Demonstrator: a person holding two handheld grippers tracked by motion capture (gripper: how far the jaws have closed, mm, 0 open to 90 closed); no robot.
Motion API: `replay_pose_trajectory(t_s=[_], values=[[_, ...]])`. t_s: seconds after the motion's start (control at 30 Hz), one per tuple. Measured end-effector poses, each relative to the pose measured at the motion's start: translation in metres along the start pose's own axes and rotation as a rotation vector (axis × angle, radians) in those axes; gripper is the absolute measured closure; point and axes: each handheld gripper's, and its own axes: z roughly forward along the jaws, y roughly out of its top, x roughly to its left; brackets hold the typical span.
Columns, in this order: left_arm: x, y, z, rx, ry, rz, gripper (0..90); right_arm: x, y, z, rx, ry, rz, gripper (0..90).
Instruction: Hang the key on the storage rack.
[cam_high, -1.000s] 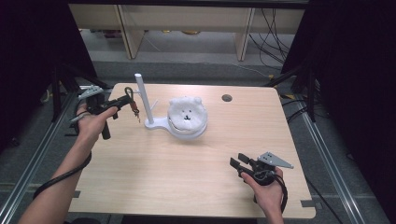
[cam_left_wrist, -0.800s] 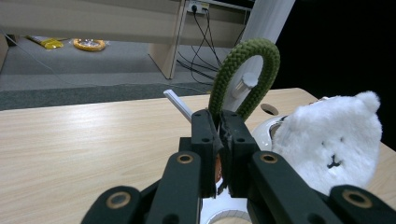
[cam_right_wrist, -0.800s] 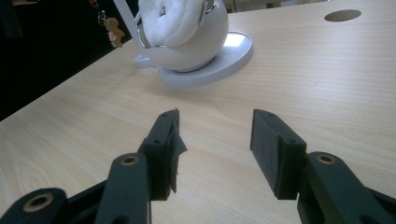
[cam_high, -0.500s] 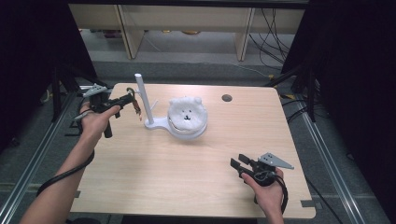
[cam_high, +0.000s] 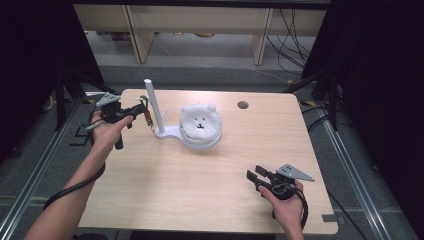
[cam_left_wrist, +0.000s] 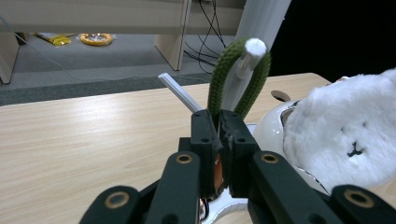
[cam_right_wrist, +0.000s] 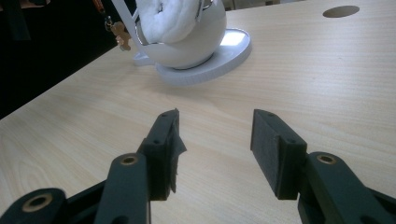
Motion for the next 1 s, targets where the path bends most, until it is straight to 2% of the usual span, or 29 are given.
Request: replay_pose_trajectory(t_s=[0.03, 0.2, 0.33, 0.47, 0.5, 0.53, 0.57, 0.6, 0.63, 0.67, 0.73, 0.77, 0.8, 0.9, 0.93, 1.0], values=[[0.000, -0.002, -0.001, -0.001, -0.004, 0.000, 84.1, 0.004, 0.000, -0.001, 0.016, 0.011, 0.049, 53.0], [-0.002, -0.005, -0.006, -0.001, -0.009, 0.025, 78.2, 0.003, 0.000, 0.000, 0.012, 0.006, 0.038, 53.0], [-0.002, -0.012, -0.014, 0.008, -0.009, 0.059, 71.6, 0.005, 0.000, -0.001, 0.026, 0.011, 0.055, 52.9], [-0.004, -0.019, -0.026, 0.004, 0.010, 0.089, 60.6, 0.003, 0.000, 0.000, 0.013, 0.006, 0.033, 52.8], [-0.004, -0.022, -0.029, 0.006, 0.015, 0.094, 57.1, 0.004, 0.000, -0.001, 0.011, 0.005, 0.050, 52.8], [-0.005, -0.025, -0.032, 0.011, 0.015, 0.098, 53.7, 0.004, 0.000, -0.001, 0.008, 0.001, 0.048, 52.8], [-0.006, -0.028, -0.034, 0.023, 0.013, 0.101, 50.7, -0.001, 0.001, -0.002, 0.001, -0.017, -0.012, 52.8], [-0.008, -0.032, -0.037, 0.027, 0.009, 0.105, 48.0, -0.001, 0.001, -0.002, 0.003, -0.012, 0.003, 52.7], [-0.009, -0.036, -0.040, 0.028, 0.010, 0.108, 45.7, -0.002, 0.001, -0.003, -0.001, -0.014, -0.005, 52.5], [-0.011, -0.040, -0.042, 0.029, 0.013, 0.113, 43.9, -0.001, 0.001, -0.003, 0.009, -0.013, 0.031, 52.4], [-0.014, -0.050, -0.047, 0.020, 0.014, 0.113, 40.8, -0.004, 0.001, -0.004, 0.001, -0.019, 0.005, 52.3], [-0.015, -0.055, -0.050, 0.026, 0.018, 0.115, 39.8, -0.005, 0.001, -0.005, 0.002, -0.036, 0.004, 52.3], [-0.017, -0.062, -0.052, 0.025, 0.018, 0.117, 39.1, -0.004, 0.000, -0.005, 0.002, -0.023, 0.031, 52.1], [-0.022, -0.082, -0.061, 0.017, 0.032, 0.099, 37.1, -0.008, -0.001, -0.005, -0.007, -0.040, 0.008, 52.0], [-0.024, -0.090, -0.062, 0.010, 0.032, 0.092, 36.1, -0.006, -0.001, -0.006, 0.010, -0.048, 0.050, 52.0], [-0.028, -0.105, -0.066, 0.017, 0.030, 0.089, 34.7, -0.011, -0.002, -0.005, -0.005, -0.040, 0.019, 51.7]])
